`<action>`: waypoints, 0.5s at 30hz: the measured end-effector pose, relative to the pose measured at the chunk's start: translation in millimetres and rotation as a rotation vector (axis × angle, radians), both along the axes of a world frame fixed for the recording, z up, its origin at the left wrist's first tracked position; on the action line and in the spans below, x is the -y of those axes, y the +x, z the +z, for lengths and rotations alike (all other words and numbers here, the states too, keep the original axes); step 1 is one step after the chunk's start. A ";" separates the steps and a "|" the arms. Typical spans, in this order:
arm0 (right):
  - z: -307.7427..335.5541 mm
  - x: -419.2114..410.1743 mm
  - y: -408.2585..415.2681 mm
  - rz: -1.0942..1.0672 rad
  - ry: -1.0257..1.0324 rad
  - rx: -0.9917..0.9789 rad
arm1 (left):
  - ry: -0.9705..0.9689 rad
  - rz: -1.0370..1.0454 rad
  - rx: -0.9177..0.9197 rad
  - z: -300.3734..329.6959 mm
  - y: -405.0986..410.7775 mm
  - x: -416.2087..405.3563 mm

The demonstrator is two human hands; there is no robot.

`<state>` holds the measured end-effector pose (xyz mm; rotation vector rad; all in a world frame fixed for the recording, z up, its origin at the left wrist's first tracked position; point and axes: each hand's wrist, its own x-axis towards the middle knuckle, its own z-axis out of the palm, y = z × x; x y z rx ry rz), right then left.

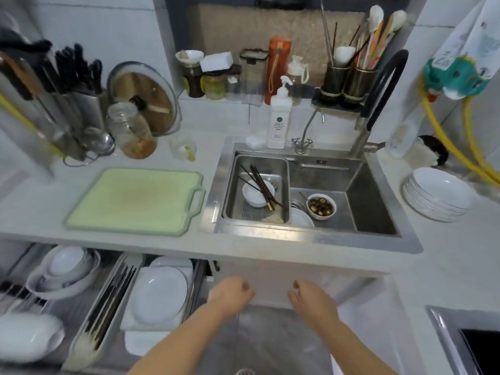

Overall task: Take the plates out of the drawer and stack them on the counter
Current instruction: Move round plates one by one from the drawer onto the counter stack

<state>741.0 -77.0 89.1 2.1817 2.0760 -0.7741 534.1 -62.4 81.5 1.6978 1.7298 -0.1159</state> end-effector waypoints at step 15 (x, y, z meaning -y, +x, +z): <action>-24.8 61.2 -119.5 0.454 -0.054 -0.047 | -0.018 0.611 0.009 -14.7 -120.1 133.0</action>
